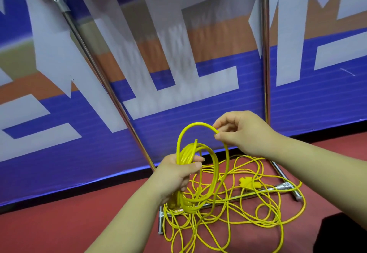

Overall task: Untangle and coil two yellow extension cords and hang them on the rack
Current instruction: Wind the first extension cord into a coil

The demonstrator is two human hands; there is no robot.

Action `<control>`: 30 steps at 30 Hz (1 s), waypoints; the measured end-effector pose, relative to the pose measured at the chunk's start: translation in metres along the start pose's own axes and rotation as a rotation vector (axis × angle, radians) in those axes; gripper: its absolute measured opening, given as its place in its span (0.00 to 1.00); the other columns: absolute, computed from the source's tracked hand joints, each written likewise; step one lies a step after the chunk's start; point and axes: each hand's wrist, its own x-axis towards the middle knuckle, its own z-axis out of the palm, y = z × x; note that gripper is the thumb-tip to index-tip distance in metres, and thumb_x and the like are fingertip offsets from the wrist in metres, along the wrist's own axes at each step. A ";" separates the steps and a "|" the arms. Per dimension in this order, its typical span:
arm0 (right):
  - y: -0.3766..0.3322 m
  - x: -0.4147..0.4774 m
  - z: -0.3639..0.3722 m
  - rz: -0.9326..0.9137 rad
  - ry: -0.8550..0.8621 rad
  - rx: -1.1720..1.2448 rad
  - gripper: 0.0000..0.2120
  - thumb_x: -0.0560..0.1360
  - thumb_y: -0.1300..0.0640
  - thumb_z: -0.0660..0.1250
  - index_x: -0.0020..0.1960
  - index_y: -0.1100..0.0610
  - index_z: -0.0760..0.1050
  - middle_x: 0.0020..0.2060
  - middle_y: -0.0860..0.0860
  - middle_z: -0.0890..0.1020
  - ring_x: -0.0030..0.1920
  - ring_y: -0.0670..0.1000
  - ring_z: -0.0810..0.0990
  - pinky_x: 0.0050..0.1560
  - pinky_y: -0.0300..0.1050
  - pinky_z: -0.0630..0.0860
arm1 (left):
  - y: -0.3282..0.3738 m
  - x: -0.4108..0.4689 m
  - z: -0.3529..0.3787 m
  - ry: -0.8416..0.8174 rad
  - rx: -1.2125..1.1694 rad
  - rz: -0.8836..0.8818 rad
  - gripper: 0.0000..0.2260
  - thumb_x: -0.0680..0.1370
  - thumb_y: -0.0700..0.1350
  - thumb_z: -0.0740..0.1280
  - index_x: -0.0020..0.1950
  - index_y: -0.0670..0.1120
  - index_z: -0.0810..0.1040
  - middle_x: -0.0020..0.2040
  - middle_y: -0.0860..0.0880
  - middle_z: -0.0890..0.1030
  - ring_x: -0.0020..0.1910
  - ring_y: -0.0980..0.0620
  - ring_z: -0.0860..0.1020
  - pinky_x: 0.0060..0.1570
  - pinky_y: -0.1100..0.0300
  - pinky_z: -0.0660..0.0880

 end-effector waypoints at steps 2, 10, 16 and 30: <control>-0.005 -0.001 0.000 0.004 0.001 0.064 0.08 0.73 0.63 0.75 0.49 0.54 0.81 0.36 0.52 0.86 0.34 0.49 0.83 0.41 0.47 0.82 | -0.002 0.004 0.010 0.048 -0.056 -0.003 0.09 0.73 0.43 0.76 0.53 0.47 0.85 0.33 0.42 0.70 0.23 0.52 0.62 0.25 0.62 0.63; -0.003 -0.005 0.008 0.143 0.115 0.253 0.09 0.73 0.64 0.74 0.51 0.55 0.79 0.36 0.55 0.86 0.37 0.59 0.84 0.45 0.60 0.84 | 0.001 0.009 0.045 -0.030 -0.108 0.016 0.21 0.63 0.52 0.78 0.53 0.47 0.83 0.44 0.32 0.78 0.23 0.53 0.64 0.24 0.62 0.65; 0.000 -0.006 0.005 0.186 0.166 0.322 0.07 0.74 0.64 0.74 0.50 0.58 0.78 0.38 0.57 0.85 0.36 0.54 0.85 0.37 0.48 0.84 | 0.006 0.012 0.053 -0.137 0.010 0.016 0.15 0.68 0.46 0.75 0.50 0.40 0.78 0.46 0.33 0.83 0.23 0.53 0.65 0.24 0.62 0.66; 0.014 -0.014 0.037 0.049 -0.122 0.133 0.11 0.69 0.60 0.79 0.45 0.55 0.78 0.35 0.49 0.82 0.36 0.48 0.80 0.49 0.55 0.80 | 0.050 -0.001 -0.005 0.058 -0.383 0.304 0.15 0.72 0.38 0.70 0.57 0.38 0.73 0.36 0.49 0.81 0.19 0.60 0.61 0.22 0.67 0.62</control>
